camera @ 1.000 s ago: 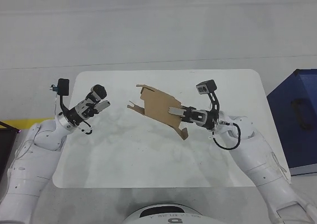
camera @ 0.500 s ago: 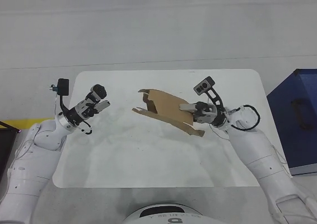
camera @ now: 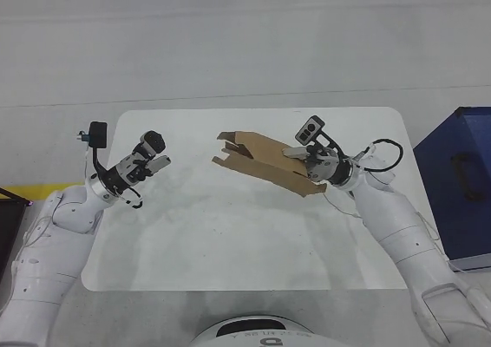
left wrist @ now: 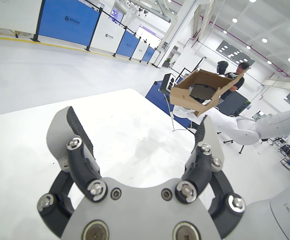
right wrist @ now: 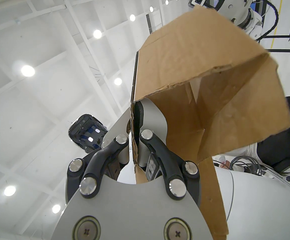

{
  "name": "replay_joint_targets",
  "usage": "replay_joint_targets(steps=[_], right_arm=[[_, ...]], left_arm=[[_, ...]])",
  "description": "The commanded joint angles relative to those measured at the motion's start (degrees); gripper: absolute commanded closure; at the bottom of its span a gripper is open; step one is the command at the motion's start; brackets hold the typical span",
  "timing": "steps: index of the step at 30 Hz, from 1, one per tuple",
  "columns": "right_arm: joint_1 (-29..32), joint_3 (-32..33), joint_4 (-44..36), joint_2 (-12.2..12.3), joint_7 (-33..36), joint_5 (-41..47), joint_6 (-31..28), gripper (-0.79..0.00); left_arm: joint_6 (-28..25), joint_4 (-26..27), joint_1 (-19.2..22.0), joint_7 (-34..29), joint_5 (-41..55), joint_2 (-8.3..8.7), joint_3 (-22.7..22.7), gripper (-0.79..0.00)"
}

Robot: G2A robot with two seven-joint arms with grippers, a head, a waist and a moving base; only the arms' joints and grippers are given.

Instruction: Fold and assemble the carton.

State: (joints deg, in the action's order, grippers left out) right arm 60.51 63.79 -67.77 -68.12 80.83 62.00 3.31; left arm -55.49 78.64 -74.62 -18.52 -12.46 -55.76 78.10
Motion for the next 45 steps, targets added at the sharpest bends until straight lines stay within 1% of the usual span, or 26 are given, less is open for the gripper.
replay_joint_targets(steps=[1,4,6,10,13,15,18,23,27,31,34,38,45], right_arm=[[0.35,0.09,-0.35,-0.01,-1.54,-0.07,0.07,0.000],[0.96,1.13,-1.81,0.21,-6.57,-3.39,-2.89,0.000],[1.76,1.47,-3.32,0.29,-8.60,-5.59,-5.38,0.000],[3.23,1.92,-5.74,0.46,-10.71,-8.95,-8.53,0.000],[4.13,2.13,-7.29,0.57,-11.22,-10.81,-9.86,0.000],[4.72,2.30,-8.29,0.63,-11.15,-11.43,-10.50,0.000],[5.58,2.78,-9.47,0.77,-11.03,-12.42,-11.70,0.000],[6.61,3.37,-10.83,0.93,-12.12,-13.77,-11.97,0.000],[6.98,3.23,-11.54,0.94,-12.35,-14.43,-11.64,0.000],[7.13,3.06,-11.88,0.90,-12.69,-14.83,-11.51,0.000],[7.27,3.14,-12.10,0.90,-12.87,-14.94,-11.54,0.000],[7.59,3.48,-12.35,0.93,-13.01,-14.71,-11.60,0.000],[7.60,4.05,-11.80,0.77,-14.92,-13.08,-11.31,0.000]], left_arm=[[1.18,1.20,-0.34,0.39,-0.75,-0.10,-0.21,-0.785],[1.85,2.97,-0.74,0.71,-1.29,-0.22,-0.56,-0.785],[2.03,4.25,-0.87,0.83,-1.92,-0.26,-0.59,-0.785],[4.10,8.33,-1.74,2.26,-6.82,-0.39,-0.23,-0.785],[6.81,11.82,-2.68,4.25,-11.61,-0.67,-0.54,-0.785],[8.72,13.07,-2.64,5.01,-13.59,-0.89,-1.16,-0.785],[11.74,13.43,-1.73,6.07,-14.97,-1.35,-2.60,-0.785],[12.48,12.55,0.03,6.12,-14.38,-1.87,-4.54,-0.785],[13.60,12.46,1.28,4.95,-14.77,-2.19,-5.95,-0.785],[16.98,12.23,2.88,4.04,-15.39,-2.67,-7.67,-0.785],[19.30,11.92,3.73,4.68,-15.87,-3.08,-8.73,-0.785],[22.38,12.68,3.36,6.25,-18.65,-3.41,-9.38,-0.785],[30.02,16.39,0.78,8.87,-24.05,-3.83,-9.86,-0.785]])
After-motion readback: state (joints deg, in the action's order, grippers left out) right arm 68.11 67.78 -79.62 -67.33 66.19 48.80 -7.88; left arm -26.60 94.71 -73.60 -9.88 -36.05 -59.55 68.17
